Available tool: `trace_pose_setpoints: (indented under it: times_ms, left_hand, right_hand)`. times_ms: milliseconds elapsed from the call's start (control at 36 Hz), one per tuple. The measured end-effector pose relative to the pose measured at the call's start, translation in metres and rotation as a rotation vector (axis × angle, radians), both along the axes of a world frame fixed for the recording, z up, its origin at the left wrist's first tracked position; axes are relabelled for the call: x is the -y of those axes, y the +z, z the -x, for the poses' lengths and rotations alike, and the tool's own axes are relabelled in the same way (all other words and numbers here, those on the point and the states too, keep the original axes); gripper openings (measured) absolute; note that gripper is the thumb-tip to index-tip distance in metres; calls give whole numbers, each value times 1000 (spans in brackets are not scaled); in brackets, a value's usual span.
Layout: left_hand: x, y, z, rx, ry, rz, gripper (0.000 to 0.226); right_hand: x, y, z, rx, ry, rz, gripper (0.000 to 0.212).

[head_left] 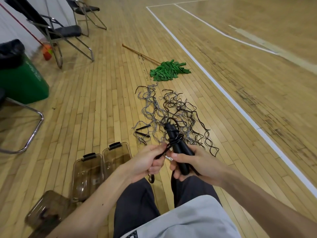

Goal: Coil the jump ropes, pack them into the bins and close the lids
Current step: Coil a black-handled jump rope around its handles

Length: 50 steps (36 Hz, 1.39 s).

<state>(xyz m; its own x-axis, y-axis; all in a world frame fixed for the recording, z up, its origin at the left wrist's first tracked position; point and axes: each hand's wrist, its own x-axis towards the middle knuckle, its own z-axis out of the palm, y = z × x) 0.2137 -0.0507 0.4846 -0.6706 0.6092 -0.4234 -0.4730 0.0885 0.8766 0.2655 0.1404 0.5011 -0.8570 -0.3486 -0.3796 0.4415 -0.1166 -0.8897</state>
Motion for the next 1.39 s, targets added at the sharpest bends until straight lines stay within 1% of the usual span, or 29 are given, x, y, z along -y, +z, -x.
trace_pose_setpoints:
  times_ms: [222,306,361,472,528,611,722,778,889,944,1194,1278,1333,1389]
  left_hand:
    - [7,-5,-5,-255,-134,295,44]
    - [7,-5,-7,-349,-166,386,42]
    - [3,-4,-9,-475,-183,490,39]
    - [-8,4,-20,-837,-310,803,35]
    - [-10,8,-22,-932,-357,859,27]
    - [-4,11,-16,-978,-409,937,23]
    - [-2,15,-12,-1122,-500,1059,28]
    - [-5,21,-11,-1196,-568,1065,29]
    - [-6,33,-9,-1251,-675,1019,30]
    - [-6,38,-7,-1263,-710,991,31]
    - [-21,68,4,-1259,-845,799,18]
    - [-28,71,11,-1211,-854,749,18]
    - [-30,71,15,-1113,-831,720,19]
    - [-30,69,19,-1022,-810,673,14]
  right_hand:
    - [-18,-11,9,-20,-85,-109,23]
    - [-21,-16,12,-31,-96,-165,22]
    - [-21,-22,14,-30,-122,-201,21]
    - [-19,-32,18,-11,-155,-231,20]
    - [-18,-34,18,-8,-155,-239,18]
    - [-20,-35,18,6,-120,-288,21]
    - [-27,-34,15,100,68,-370,27]
    - [-27,-32,13,143,175,-397,28]
    - [-26,-25,10,182,314,-416,24]
    - [-24,-21,8,184,358,-424,22]
    - [-11,1,7,182,598,-503,17]
    - [-8,8,8,136,638,-553,17]
    - [-7,12,7,105,658,-583,19]
    - [-7,15,5,64,678,-627,24]
